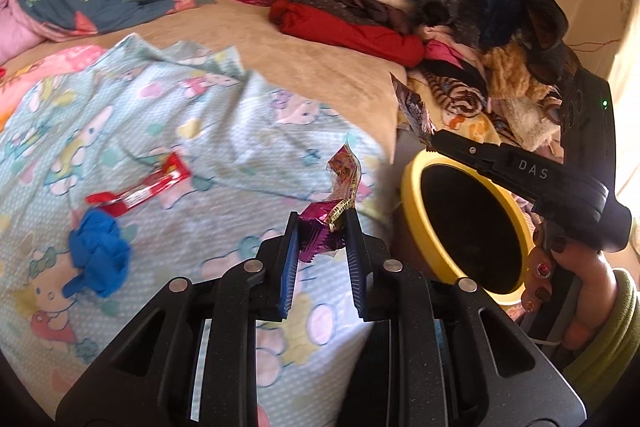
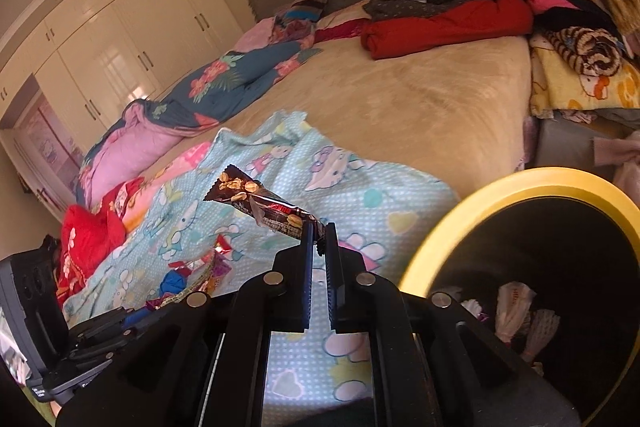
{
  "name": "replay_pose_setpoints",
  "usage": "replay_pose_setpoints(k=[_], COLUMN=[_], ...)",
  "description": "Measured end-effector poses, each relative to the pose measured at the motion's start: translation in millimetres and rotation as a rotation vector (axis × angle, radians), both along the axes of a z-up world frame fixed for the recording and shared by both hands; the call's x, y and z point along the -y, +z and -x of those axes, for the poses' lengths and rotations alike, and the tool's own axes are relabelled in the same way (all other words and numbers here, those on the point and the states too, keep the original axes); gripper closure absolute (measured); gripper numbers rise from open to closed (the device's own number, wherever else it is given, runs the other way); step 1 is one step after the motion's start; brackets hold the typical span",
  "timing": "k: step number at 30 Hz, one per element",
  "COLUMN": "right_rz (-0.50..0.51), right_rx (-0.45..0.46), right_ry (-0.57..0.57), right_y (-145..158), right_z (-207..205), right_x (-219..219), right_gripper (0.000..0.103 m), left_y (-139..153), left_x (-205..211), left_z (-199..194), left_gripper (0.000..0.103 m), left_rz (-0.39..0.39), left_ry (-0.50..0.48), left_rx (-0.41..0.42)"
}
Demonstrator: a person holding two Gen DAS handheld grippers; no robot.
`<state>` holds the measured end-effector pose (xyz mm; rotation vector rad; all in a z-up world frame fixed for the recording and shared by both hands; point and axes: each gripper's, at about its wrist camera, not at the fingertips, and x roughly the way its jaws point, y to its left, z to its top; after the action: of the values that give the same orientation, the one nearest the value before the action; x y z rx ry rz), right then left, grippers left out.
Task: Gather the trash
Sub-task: 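Carry the purple foil wrapper and candy bars over the bin with both tools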
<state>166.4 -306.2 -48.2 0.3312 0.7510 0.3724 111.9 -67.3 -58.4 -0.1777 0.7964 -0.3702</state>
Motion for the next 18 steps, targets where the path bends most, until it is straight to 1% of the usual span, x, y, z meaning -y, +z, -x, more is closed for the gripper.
replay_pose_setpoints(k=[9,18], right_rz=[-0.021,-0.035], right_rx=[-0.013,-0.033], right_ry=[-0.102,-0.178], right_y=[-7,-16], right_z=[14,25], right_x=[56,96], right_gripper=[0.097,0.097], left_y=[7,9], left_x=[40,77], left_z=[-5,-7], left_gripper=[0.087,0.087], left_rz=[0.007,0.015], left_ry=[-0.067,-0.129], left_rx=[0.012,0.013])
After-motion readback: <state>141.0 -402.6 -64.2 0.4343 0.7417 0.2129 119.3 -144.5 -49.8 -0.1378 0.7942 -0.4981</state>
